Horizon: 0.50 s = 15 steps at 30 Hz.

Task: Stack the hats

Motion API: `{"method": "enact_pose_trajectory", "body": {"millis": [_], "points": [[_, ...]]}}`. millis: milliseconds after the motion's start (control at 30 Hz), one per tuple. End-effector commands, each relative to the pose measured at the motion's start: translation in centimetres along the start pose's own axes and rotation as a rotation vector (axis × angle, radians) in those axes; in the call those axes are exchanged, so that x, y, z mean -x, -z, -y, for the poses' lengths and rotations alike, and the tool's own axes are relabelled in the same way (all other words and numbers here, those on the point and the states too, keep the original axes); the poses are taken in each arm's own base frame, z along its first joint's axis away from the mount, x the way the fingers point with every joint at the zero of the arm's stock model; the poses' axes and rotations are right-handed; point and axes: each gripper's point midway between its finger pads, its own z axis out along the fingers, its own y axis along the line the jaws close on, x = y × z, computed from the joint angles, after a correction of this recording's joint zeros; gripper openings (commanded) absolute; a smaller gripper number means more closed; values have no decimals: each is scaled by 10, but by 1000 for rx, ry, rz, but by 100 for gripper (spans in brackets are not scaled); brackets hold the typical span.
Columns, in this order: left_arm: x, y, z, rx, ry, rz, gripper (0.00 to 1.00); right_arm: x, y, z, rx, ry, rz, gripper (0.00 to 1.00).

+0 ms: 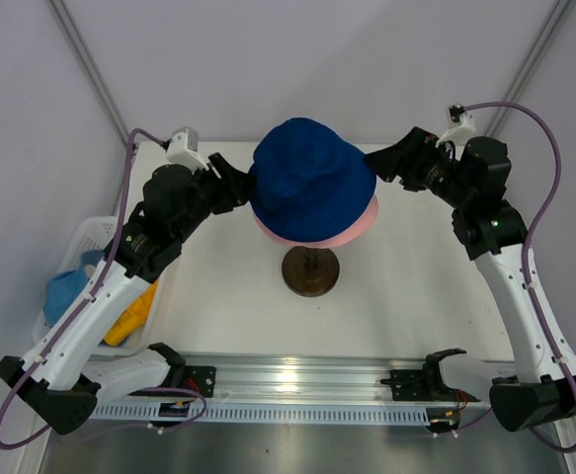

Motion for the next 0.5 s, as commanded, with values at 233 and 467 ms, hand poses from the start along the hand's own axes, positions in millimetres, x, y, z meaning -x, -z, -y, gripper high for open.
{"method": "enact_pose_trajectory", "body": {"millis": [233,467], "points": [[-6,1,-16,53,37,15,49,-13,-17,-22,105,-71,-16,67],[-12,-10,-21,74,81,18,40,-16,-22,-12,67,-82,-5,4]]}}
